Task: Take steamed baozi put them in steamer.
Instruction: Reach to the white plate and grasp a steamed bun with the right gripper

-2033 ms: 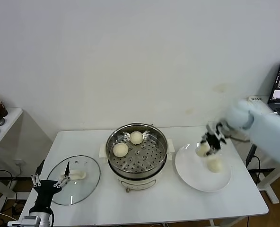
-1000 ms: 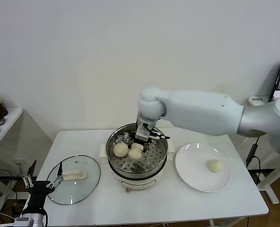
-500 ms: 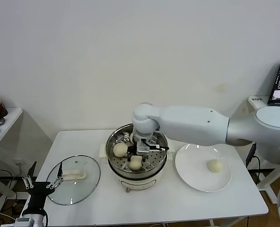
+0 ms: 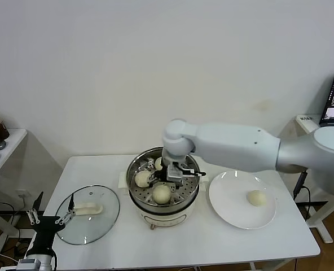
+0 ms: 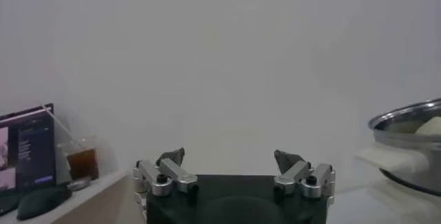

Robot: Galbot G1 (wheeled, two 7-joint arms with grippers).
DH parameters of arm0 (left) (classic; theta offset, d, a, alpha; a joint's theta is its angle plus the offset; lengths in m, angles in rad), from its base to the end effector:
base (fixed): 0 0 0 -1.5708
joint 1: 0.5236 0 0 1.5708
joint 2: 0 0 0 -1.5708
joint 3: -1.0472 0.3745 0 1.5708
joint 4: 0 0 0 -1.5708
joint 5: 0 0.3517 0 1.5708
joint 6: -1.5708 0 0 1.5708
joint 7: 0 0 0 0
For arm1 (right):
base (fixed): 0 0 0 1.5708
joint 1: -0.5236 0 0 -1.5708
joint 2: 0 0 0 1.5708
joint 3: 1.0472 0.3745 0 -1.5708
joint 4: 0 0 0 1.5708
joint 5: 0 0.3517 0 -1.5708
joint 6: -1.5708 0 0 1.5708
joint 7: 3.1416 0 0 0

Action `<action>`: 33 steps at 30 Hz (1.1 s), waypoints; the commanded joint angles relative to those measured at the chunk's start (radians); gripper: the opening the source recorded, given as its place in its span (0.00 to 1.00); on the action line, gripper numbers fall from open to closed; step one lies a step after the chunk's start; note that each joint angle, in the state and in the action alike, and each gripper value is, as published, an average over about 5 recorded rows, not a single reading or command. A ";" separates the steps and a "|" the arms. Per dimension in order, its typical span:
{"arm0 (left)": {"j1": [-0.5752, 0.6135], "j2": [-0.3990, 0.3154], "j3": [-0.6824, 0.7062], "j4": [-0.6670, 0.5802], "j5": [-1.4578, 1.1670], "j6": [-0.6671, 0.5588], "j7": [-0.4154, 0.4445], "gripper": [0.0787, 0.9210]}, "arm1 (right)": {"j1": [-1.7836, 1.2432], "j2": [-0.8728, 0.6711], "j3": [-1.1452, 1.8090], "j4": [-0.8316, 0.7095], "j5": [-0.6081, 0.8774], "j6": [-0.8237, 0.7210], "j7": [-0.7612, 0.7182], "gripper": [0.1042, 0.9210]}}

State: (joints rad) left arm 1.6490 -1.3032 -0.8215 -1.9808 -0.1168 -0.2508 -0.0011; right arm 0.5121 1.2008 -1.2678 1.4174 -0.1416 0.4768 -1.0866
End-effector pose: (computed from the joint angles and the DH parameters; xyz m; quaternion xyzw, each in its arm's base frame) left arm 0.1404 0.1533 -0.3402 -0.0528 0.9877 0.1369 0.0538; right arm 0.5210 0.1613 -0.0821 -0.6877 0.0806 -0.7184 0.0669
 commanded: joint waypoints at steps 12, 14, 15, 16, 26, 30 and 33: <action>-0.011 0.026 0.038 -0.004 -0.001 0.006 0.002 0.88 | 0.052 -0.626 0.110 0.127 0.181 -0.738 -0.034 0.88; -0.012 0.029 0.043 -0.003 0.001 0.006 0.002 0.88 | -0.006 -0.684 0.132 0.120 0.139 -0.764 -0.034 0.88; -0.012 0.030 0.046 -0.002 0.002 0.006 0.003 0.88 | -0.046 -0.709 0.152 0.113 0.115 -0.769 -0.034 0.88; -0.013 0.032 0.047 -0.001 0.003 0.006 0.003 0.88 | -0.092 -0.732 0.182 0.103 0.093 -0.772 -0.032 0.88; -0.015 0.030 0.058 0.013 0.018 0.005 0.004 0.88 | -0.606 -0.773 0.579 -0.026 -0.038 -0.723 -0.020 0.88; -0.015 0.029 0.056 0.016 0.022 0.005 0.004 0.88 | -0.703 -0.724 0.677 -0.092 -0.085 -0.709 -0.010 0.88; -0.011 0.028 0.051 0.018 0.022 0.005 0.004 0.88 | -0.732 -0.681 0.704 -0.140 -0.110 -0.702 -0.005 0.88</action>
State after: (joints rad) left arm 1.6362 -1.2750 -0.7706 -1.9640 -0.0956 -0.2460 0.0030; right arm 0.0831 0.5299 -0.8149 1.4006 -0.1513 -0.1897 -1.0980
